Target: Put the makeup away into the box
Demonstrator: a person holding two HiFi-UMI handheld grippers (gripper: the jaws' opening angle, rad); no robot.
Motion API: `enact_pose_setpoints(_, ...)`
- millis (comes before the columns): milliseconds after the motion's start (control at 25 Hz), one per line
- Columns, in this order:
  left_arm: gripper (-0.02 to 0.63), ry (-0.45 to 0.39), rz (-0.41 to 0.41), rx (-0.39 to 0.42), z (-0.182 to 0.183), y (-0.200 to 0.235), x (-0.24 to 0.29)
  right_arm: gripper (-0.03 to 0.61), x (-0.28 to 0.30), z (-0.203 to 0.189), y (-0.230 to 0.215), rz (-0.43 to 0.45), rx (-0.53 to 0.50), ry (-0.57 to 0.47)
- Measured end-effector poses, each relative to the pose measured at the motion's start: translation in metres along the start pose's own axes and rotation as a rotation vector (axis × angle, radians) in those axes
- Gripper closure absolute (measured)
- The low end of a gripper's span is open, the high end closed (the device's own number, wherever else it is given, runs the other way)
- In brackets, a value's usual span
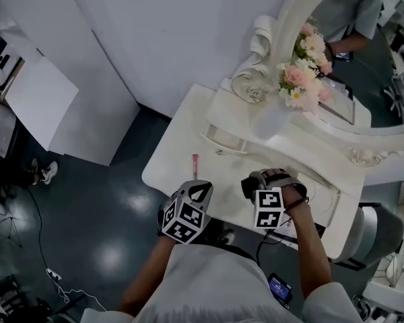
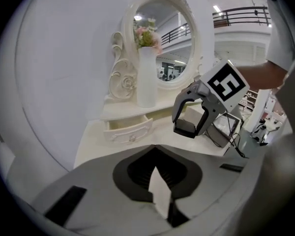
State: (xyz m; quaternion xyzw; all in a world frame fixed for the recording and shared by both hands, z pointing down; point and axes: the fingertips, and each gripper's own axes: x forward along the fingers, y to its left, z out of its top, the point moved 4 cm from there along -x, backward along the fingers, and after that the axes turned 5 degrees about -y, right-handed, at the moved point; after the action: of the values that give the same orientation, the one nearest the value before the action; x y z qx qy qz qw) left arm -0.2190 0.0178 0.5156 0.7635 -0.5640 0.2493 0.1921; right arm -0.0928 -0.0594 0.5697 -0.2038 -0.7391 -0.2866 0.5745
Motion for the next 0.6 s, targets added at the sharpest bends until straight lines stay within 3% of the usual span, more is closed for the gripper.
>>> enact_pose_setpoints(240,0.595,-0.037,-0.186,0.116,0.032,-0.067,0.035,0.256,-0.039,-0.059,0.052,-0.052,0.274,0.029)
enact_pose_setpoints(400,0.595,-0.059,-0.303,0.151,0.051,-0.119,0.054,0.256,-0.055,-0.107,0.101,-0.059,0.476,0.063)
enact_pose_setpoints(600,0.595,-0.060,-0.395,0.208,0.067,-0.173,0.067,0.256,-0.073,-0.162,0.158,-0.095,0.701,0.083)
